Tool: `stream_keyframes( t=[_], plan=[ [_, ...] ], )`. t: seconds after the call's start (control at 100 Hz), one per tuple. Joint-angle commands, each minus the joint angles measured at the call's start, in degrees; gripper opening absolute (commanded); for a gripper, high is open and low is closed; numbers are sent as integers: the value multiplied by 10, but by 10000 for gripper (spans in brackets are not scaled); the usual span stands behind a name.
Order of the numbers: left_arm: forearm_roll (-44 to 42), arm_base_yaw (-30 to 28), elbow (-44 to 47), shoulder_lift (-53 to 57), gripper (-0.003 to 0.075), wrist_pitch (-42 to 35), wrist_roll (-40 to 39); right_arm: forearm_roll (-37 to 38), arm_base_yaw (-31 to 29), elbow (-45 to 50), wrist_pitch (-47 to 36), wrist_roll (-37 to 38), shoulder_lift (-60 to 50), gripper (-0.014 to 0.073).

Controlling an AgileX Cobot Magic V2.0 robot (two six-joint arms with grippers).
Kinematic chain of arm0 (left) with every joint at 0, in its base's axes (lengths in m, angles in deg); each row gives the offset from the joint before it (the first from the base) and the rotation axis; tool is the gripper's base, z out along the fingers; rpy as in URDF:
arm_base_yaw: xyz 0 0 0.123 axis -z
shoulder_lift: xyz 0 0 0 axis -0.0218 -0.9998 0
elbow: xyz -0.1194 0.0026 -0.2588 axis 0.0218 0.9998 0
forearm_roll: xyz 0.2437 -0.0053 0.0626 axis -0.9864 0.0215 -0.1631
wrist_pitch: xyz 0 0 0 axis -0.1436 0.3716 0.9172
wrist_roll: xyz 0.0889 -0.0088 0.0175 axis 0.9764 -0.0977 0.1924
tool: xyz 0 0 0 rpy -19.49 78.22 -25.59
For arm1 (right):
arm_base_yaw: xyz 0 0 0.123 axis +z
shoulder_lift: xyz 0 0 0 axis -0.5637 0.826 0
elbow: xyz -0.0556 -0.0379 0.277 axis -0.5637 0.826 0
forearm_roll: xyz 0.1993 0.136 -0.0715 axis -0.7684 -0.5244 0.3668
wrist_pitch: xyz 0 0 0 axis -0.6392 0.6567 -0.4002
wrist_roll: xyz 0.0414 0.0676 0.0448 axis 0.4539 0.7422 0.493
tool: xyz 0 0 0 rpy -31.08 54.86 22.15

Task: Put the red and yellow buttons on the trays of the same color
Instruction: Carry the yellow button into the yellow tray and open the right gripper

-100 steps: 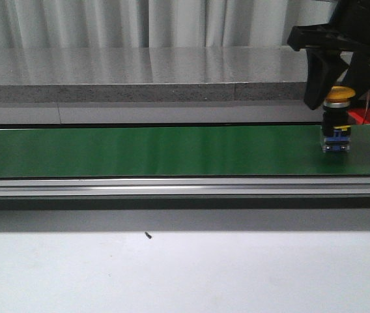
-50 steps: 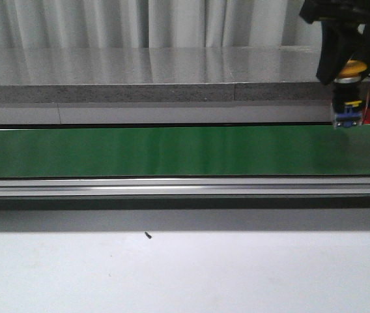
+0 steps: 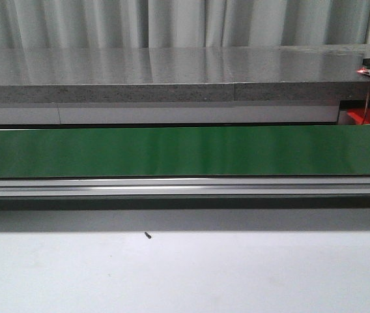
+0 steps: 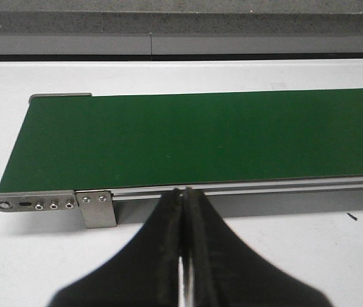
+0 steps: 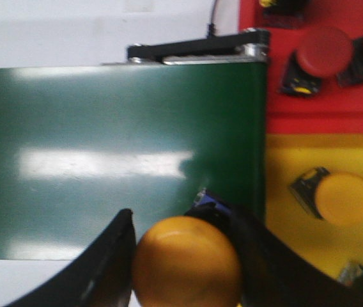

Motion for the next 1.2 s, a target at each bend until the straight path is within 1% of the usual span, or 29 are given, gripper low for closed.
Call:
stream_keyframes(
  t=[0.0, 0.14, 0.27, 0.49, 0.68, 0.82, 1.19],
  plan=[
    [11, 6, -15, -3, -20, -39, 0, -1, -39, 13, -22, 6, -30, 140],
    [11, 6, -15, -3, -20, -39, 0, -2, -91, 65, -44, 33, -43, 140],
    [11, 6, -15, -3, -20, -39, 0, -2, -110, 99, -59, 43, -57, 140],
    [11, 6, -15, -3, -20, -39, 0, -1, -111, 155, -100, 47, -61, 140],
    [11, 6, -15, -3, -20, -39, 0, -2, -111, 235, -190, 47, -61, 140],
    [11, 6, -15, -3, -20, -39, 0, -2, -111, 261, -230, 48, -61, 140],
    [11, 6, -15, -3, -20, -39, 0, -2, -112, 263, -240, 48, -24, 148]
  ],
)
